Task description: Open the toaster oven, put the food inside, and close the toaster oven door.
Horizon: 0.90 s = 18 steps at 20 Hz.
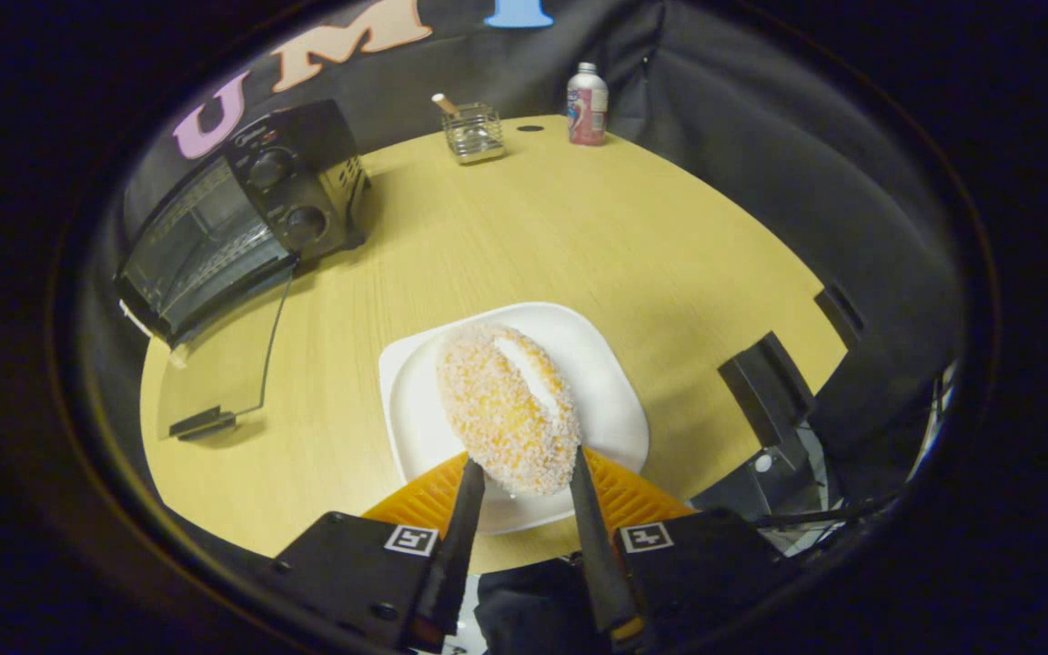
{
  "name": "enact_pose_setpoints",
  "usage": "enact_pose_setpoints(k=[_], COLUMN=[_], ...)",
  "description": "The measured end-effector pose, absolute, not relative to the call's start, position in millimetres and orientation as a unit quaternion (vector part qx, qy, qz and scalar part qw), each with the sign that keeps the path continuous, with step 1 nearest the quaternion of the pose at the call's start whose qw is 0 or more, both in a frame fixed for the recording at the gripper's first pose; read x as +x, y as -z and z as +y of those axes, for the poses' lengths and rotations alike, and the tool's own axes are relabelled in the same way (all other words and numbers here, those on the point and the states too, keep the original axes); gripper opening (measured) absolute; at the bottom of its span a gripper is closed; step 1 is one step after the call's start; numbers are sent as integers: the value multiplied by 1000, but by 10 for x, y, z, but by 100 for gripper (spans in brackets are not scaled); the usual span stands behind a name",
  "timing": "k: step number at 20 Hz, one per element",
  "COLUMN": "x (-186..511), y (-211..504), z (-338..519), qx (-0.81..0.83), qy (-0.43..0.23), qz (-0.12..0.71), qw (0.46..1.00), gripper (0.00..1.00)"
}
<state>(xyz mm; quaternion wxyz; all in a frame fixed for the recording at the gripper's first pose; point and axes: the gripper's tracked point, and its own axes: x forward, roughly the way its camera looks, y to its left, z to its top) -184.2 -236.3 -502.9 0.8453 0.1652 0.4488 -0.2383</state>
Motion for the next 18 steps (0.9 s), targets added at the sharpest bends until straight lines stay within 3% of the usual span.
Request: enact_pose_setpoints(k=[5,18], x=[-1659,-625], y=[4930,4241], z=[-2208,-638], qx=[230,327], qy=[235,228], qz=[414,321], qw=[849,859], gripper=[46,46])
